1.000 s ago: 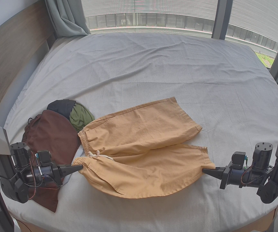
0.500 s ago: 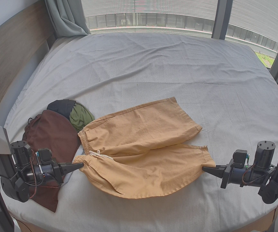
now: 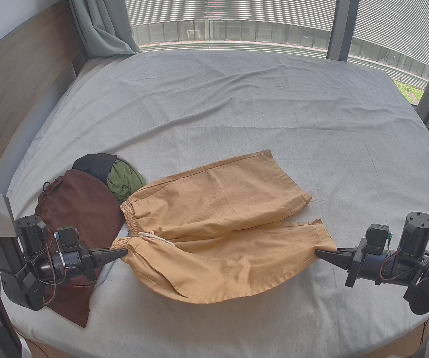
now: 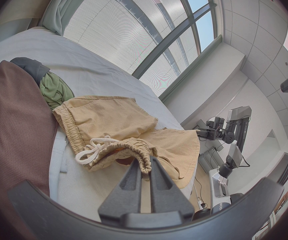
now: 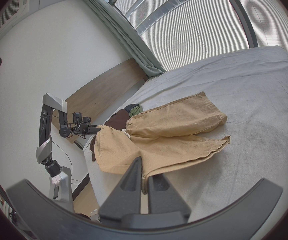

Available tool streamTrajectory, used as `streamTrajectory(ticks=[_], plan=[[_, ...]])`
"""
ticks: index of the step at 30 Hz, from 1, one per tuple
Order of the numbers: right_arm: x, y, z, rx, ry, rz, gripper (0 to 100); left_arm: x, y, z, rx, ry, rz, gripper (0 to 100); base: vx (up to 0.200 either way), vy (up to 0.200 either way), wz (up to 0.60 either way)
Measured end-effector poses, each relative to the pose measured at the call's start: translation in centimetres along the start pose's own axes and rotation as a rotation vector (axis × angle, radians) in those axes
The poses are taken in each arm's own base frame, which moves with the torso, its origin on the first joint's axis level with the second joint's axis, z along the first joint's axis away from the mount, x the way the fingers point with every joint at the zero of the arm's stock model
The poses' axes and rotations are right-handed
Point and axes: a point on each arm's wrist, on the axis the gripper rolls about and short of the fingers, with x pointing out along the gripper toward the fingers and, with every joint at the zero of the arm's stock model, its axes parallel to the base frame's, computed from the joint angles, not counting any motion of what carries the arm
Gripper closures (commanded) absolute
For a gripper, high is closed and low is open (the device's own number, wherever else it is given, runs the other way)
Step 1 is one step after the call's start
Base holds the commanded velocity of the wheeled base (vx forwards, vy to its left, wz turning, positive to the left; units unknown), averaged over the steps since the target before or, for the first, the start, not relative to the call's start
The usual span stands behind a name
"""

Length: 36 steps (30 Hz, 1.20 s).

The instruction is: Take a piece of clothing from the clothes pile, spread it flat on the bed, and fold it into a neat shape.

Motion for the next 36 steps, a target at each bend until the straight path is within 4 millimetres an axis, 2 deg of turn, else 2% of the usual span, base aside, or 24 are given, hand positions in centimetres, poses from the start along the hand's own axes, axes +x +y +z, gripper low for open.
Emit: streamTrajectory(ticks=[28,36], plan=[[-0.9,1.4,0.7,-0.036,-0.03,0.023,100,-0.2,0.3,0.1,0.002,-0.008,0.01,100,0.0,0.0,0.0],[-1.2,2.4,0.6,-0.046,-0.025,0.051,100,-0.2,0.3,0.1,0.002,-0.008,0.011,100,0.0,0.0,0.0]])
